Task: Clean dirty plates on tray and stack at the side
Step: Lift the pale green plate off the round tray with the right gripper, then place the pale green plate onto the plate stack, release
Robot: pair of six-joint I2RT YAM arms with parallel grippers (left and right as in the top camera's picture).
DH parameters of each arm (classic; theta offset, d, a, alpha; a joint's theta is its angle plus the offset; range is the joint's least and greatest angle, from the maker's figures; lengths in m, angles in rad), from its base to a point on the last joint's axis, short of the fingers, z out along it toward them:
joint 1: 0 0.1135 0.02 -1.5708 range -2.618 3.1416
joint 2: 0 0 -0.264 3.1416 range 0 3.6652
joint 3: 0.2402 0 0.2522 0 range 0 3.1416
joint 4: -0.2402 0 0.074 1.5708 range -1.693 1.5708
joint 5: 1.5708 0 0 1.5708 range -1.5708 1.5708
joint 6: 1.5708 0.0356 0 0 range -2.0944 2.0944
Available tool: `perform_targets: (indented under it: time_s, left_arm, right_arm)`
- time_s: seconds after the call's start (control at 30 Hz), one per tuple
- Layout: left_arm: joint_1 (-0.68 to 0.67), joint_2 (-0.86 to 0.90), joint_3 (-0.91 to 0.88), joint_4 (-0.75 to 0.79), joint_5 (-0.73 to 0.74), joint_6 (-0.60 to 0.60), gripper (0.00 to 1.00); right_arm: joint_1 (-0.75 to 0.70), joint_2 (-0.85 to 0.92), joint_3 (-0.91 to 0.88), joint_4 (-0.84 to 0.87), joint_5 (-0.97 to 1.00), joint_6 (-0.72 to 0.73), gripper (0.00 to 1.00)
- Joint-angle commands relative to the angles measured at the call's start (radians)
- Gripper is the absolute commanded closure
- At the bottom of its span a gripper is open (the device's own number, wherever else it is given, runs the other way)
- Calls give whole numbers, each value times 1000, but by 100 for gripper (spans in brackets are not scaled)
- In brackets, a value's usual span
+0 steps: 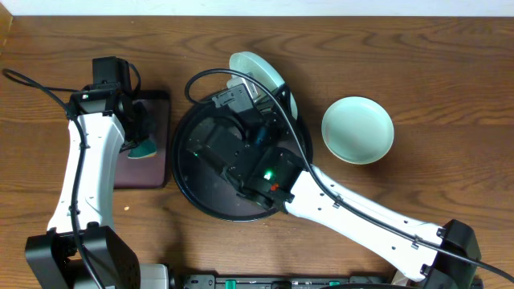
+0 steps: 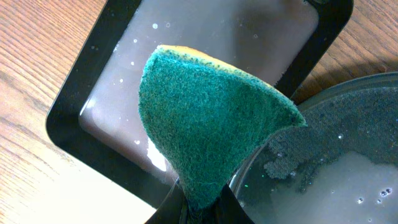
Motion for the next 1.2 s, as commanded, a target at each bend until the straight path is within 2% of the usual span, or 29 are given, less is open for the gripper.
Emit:
perform_targets:
  time_s: [0.0,0.17,0.4,0.7,0.87,1.0,1.17]
  left_arm:
    - [5,6,3,1,3,-10,92]
    - [5,6,3,2,3,-10,93]
    - [5,6,3,2,3,-10,92]
    - [5,6,3,1,3,-9,92]
    - [5,6,3,2,3,-9,92]
    - [5,6,3,2,3,-9,92]
    - [5,6,3,2,3,26,93]
  right_arm:
    - [-34,-20,3,-40,-163,32,99]
    - [-113,-19,-12,-132,-477,163,99]
    - [-289,-19,-46,-150,-1125,215,99]
    - [-596,-28,-45,-159,-1577,239,99]
    - [-821,-29,-46,-240,-1600,235,99]
    - [-974,-26,-61,-304,-1468,235,99]
    - [-1075,-26,-160,-273,-1369,235,99]
